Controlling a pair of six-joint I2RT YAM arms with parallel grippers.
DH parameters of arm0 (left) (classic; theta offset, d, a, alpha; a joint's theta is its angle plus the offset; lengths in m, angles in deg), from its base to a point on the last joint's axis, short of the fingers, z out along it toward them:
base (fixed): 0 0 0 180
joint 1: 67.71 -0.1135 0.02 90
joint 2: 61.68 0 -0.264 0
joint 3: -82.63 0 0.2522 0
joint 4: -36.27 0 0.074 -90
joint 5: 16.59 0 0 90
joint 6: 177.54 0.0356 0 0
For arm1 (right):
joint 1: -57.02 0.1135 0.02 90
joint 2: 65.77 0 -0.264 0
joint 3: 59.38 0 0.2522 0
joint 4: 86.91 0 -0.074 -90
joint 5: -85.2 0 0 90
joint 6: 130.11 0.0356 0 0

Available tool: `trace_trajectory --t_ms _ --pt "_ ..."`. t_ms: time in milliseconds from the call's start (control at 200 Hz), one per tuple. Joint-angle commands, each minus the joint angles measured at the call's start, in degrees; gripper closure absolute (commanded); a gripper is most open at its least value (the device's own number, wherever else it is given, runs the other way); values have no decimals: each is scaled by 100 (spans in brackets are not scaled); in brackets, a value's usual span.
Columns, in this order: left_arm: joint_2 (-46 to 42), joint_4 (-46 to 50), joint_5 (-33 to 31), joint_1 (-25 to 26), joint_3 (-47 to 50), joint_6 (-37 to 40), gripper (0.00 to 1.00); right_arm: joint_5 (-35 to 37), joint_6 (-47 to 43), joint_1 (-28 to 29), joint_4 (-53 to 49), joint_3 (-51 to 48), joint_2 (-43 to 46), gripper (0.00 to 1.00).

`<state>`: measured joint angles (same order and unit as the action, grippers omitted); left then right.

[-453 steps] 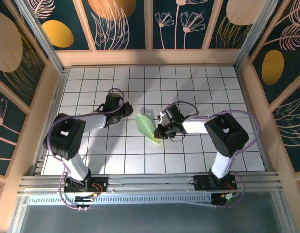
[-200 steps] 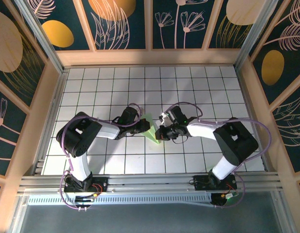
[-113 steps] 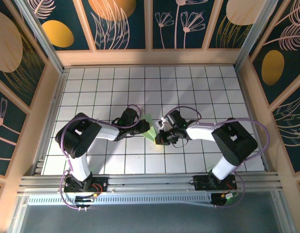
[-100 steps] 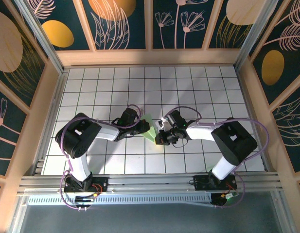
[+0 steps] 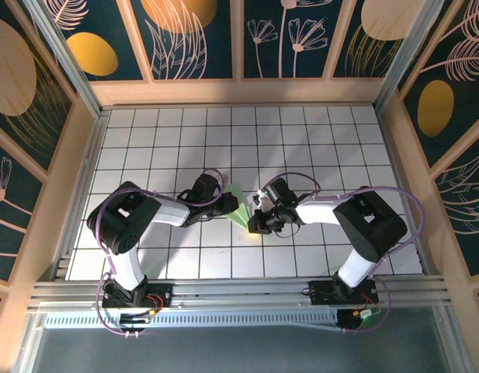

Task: Fold a paper plane with a square sheet of paper (fold left side to right side)
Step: Fourth fold the wing at the center of the table.

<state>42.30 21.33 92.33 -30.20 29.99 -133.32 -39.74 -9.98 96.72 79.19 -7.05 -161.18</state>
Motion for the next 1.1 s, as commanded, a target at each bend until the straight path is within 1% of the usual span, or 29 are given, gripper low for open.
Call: trace_trajectory --t_ms 0,190,285,535,731,976,1096 --pt "-12 310 -151 54 235 -94 100 -48 106 73 -120 -278 -109 100" --pt "34 332 -166 54 222 -91 100 -122 5 48 -452 117 375 100" --pt "52 353 -178 50 200 -86 100 -318 -12 -45 -384 292 519 100" --pt "38 360 -187 53 207 -80 100 -197 235 -51 335 572 -110 100" --pt "51 382 -195 51 187 -71 100 -102 232 -48 417 670 -540 100" --pt "23 542 -368 53 173 -124 100 -175 332 -34 324 382 -671 100" --pt "17 662 -495 50 161 -191 100 -193 438 -20 265 132 -528 100"
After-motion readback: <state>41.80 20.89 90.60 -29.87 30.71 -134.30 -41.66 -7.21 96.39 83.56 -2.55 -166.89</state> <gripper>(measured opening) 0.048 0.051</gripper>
